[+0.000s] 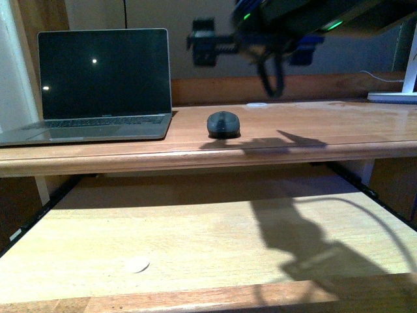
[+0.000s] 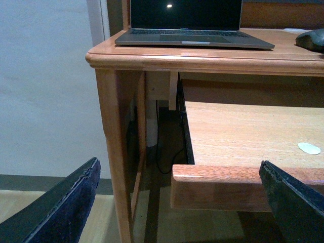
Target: Place mouse
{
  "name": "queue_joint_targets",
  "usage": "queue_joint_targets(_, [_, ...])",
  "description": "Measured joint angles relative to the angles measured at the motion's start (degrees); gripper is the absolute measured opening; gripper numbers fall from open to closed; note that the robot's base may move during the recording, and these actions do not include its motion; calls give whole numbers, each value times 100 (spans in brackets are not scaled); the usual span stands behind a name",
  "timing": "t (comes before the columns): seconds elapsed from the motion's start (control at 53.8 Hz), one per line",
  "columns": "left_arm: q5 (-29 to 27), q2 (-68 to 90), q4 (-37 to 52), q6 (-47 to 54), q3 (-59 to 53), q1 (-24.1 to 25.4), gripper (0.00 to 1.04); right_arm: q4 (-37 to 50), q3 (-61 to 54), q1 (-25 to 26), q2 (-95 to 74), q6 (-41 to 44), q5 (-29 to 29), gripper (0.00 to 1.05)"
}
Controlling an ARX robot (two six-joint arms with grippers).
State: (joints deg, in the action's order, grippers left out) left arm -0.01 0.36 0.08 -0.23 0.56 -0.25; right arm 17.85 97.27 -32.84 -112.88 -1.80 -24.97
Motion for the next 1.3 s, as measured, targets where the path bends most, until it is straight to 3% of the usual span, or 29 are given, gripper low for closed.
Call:
queue_joint_targets(0.167, [0,0,0,0,2,0,97,1235,-1974,455,1639,31,1333,97])
queue_joint_targets(0.297, [0,0,0,0,2,0,97,1980,-3910,994,2846,81,2924,97])
queue_joint_targets(0.427, [0,0,0,0,0,0,97,2446,-5810,1843,3764,125,4597,97])
queue_joint_targets(0.613, [0,0,0,0,0,0,97,2249,-7379,2907,4712,566,6594,97])
queue_joint_targets(0.743, [0,0,0,0,0,0,97,1285,-7930,3589,5027,1412,7879,97])
queue_joint_targets(0.873, [0,0,0,0,0,0,97,240,-8017,3766,4948,2608,7936,97])
queue_joint_targets(0.966, [0,0,0,0,0,0,97,315,-8094,3560,4680,3198,7569,97])
queue_joint_targets(1.208, [0,0,0,0,0,0,97,1812,-7893,2487,3333,3204,6273,97])
queue_joint_targets(1.301, [0,0,0,0,0,0,97,2610,-7309,2013,2555,2750,5320,97])
